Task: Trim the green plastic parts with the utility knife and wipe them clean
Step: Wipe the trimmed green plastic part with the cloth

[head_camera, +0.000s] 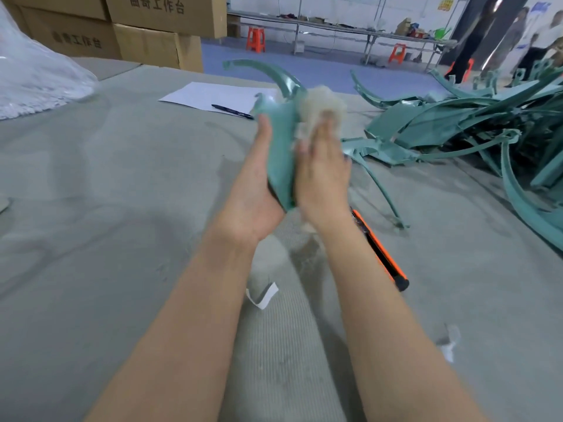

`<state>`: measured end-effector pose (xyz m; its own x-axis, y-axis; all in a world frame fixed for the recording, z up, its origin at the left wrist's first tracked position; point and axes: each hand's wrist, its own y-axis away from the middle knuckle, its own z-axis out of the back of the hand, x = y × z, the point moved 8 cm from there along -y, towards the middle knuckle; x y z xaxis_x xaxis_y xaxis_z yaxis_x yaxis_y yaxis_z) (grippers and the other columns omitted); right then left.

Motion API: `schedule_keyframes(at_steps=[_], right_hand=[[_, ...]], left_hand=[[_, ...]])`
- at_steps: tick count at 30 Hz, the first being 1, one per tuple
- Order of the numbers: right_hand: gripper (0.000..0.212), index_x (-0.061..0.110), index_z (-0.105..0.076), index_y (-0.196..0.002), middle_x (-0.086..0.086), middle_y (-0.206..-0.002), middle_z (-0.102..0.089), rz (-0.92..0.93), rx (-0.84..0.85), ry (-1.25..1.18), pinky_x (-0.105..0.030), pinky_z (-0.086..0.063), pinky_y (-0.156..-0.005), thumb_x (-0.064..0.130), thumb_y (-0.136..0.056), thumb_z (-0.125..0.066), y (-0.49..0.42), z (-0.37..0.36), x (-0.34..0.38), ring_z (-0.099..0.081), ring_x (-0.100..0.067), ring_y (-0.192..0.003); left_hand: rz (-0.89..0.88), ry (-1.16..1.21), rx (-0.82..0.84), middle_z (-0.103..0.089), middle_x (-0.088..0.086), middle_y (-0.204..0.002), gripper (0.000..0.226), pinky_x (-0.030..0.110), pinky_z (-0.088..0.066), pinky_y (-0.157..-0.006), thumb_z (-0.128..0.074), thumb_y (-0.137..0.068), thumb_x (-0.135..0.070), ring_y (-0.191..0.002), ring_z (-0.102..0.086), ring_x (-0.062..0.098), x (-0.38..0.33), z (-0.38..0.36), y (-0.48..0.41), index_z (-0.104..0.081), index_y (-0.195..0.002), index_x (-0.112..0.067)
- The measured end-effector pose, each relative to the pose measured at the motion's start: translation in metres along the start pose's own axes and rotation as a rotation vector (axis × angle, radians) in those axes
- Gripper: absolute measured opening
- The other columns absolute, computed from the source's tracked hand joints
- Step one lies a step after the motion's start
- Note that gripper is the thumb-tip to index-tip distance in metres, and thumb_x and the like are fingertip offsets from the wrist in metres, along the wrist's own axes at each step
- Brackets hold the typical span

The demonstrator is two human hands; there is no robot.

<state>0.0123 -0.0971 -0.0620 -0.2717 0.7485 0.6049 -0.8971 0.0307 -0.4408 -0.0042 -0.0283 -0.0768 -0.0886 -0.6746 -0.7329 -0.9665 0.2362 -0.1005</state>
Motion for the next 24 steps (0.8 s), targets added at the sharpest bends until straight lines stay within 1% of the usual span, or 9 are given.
schedule_keyframes(at_steps=[2,4,7,9,13,16,18,22,24], right_hand=[[0.051,0.013,-0.016,-0.154,0.0,-0.163,-0.009,-0.111,0.035,-0.143,-0.048,-0.009,-0.119,0.028,-0.106,-0.023,-0.001,0.002,-0.018,-0.01,-0.015,-0.149],[0.048,0.013,-0.026,-0.152,0.001,-0.161,-0.02,0.031,0.08,-0.114,-0.046,-0.006,-0.12,0.023,-0.106,-0.024,0.019,-0.009,0.008,-0.019,-0.015,-0.147],[0.048,0.018,-0.037,-0.148,0.006,-0.156,-0.031,0.256,0.084,0.003,-0.039,0.005,-0.118,0.025,-0.102,-0.026,0.046,-0.03,0.048,-0.027,-0.015,-0.144],[0.047,0.022,-0.029,-0.151,0.008,-0.158,-0.027,0.248,0.094,0.106,-0.041,0.005,-0.117,0.026,-0.104,-0.027,0.029,-0.032,0.048,-0.023,-0.014,-0.145],[0.049,0.02,-0.018,-0.154,0.005,-0.161,-0.017,-0.072,0.097,0.087,-0.053,-0.005,-0.118,0.027,-0.106,-0.023,-0.015,-0.017,0.014,-0.019,-0.016,-0.146],[0.049,0.022,-0.023,-0.152,0.005,-0.159,-0.026,0.068,0.124,0.07,-0.049,-0.005,-0.117,0.024,-0.104,-0.027,0.022,-0.038,0.041,-0.028,-0.019,-0.142],[0.048,0.024,-0.026,-0.152,0.009,-0.158,-0.026,0.115,0.169,0.01,-0.047,-0.002,-0.117,0.027,-0.104,-0.027,0.046,-0.05,0.051,-0.028,-0.02,-0.143],[0.047,0.023,-0.025,-0.152,0.009,-0.159,-0.024,-0.056,0.072,0.089,-0.049,-0.002,-0.118,0.03,-0.105,-0.026,0.003,-0.027,0.02,-0.026,-0.017,-0.144],[0.043,0.013,-0.039,-0.145,0.0,-0.154,-0.036,-0.102,0.006,0.006,-0.042,-0.018,-0.116,0.026,-0.105,-0.03,-0.015,-0.011,0.009,-0.035,-0.021,-0.138]], left_hand=[[0.041,-0.146,-0.065,-0.061,0.003,-0.131,0.056,0.028,-0.051,-0.094,-0.025,-0.101,-0.051,-0.114,-0.062,0.014,0.008,0.0,-0.001,-0.053,-0.135,-0.017],[0.04,-0.134,-0.119,-0.064,0.003,-0.126,0.056,0.026,-0.052,-0.088,-0.028,-0.101,-0.052,-0.113,-0.062,0.016,0.007,0.009,-0.006,-0.05,-0.138,-0.016],[-0.02,0.046,-0.171,-0.07,-0.001,-0.087,0.062,0.026,-0.047,-0.088,-0.028,-0.098,-0.058,-0.091,-0.064,0.014,-0.008,0.029,-0.003,-0.04,-0.145,-0.019],[-0.039,0.093,-0.159,-0.071,-0.002,-0.088,0.053,0.027,-0.05,-0.091,-0.031,-0.098,-0.057,-0.092,-0.066,0.014,-0.012,0.031,-0.001,-0.049,-0.136,-0.024],[-0.076,0.019,-0.188,-0.068,0.005,-0.118,0.049,0.033,-0.053,-0.092,-0.031,-0.102,-0.046,-0.11,-0.065,0.018,-0.007,0.029,-0.004,-0.056,-0.13,-0.013],[-0.042,0.059,-0.171,-0.072,0.0,-0.081,0.049,0.031,-0.05,-0.089,-0.027,-0.101,-0.051,-0.081,-0.068,0.014,-0.008,0.038,-0.006,-0.064,-0.1,-0.019],[-0.011,0.067,-0.188,-0.07,-0.002,-0.071,0.052,0.029,-0.051,-0.081,-0.026,-0.099,-0.057,-0.071,-0.068,0.012,-0.007,0.048,-0.004,-0.062,-0.091,-0.02],[-0.08,0.108,-0.158,-0.07,0.006,-0.114,0.05,0.033,-0.053,-0.092,-0.03,-0.102,-0.048,-0.107,-0.066,0.019,-0.009,0.035,-0.002,-0.063,-0.116,-0.014],[-0.088,0.086,-0.14,-0.067,0.007,-0.122,0.05,0.036,-0.049,-0.099,-0.028,-0.103,-0.046,-0.114,-0.063,0.021,-0.01,0.03,-0.005,-0.059,-0.124,-0.013]])
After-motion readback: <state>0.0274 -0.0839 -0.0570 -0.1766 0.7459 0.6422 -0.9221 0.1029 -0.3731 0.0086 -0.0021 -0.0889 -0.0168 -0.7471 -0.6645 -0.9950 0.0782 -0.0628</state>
